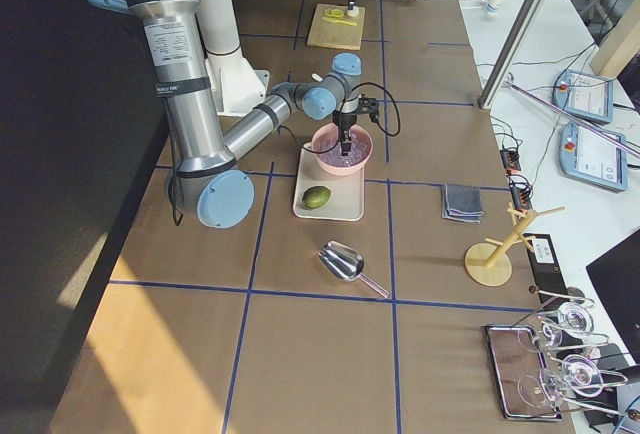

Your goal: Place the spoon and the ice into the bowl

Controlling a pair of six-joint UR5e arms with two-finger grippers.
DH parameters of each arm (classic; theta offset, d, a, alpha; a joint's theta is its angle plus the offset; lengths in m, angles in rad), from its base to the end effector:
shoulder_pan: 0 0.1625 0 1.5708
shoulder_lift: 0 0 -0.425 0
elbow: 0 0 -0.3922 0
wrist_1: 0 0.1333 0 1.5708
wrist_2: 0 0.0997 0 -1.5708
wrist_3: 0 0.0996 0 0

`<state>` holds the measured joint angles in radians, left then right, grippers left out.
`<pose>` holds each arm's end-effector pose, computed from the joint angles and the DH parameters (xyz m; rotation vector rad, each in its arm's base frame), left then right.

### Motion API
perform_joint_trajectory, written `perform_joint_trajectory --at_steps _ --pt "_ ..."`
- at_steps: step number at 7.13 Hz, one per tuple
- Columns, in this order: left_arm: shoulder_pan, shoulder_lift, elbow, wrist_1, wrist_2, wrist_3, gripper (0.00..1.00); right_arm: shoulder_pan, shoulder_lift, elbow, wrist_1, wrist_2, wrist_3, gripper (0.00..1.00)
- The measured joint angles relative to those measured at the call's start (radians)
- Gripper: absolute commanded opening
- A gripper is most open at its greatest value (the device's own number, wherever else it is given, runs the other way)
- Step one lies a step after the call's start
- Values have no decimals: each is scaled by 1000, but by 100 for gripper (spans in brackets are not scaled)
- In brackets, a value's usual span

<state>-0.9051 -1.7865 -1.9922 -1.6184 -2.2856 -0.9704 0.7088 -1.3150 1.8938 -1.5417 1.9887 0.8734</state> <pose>0.2745 -0.4596 0.3396 -0.0530 0.9445 -0.0370 -0.3720 -0.4413 0.3769 0.0784 -0.7186 -0.1161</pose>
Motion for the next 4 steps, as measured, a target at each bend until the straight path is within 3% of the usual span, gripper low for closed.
perform_joint_trajectory --at_steps 1,4 --pt "0 0 0 0 0 0 100 -1 0 0 0 1 0 0" --pt "-1 3 -5 -3 2 1 100 -1 4 15 0 9 0 0"
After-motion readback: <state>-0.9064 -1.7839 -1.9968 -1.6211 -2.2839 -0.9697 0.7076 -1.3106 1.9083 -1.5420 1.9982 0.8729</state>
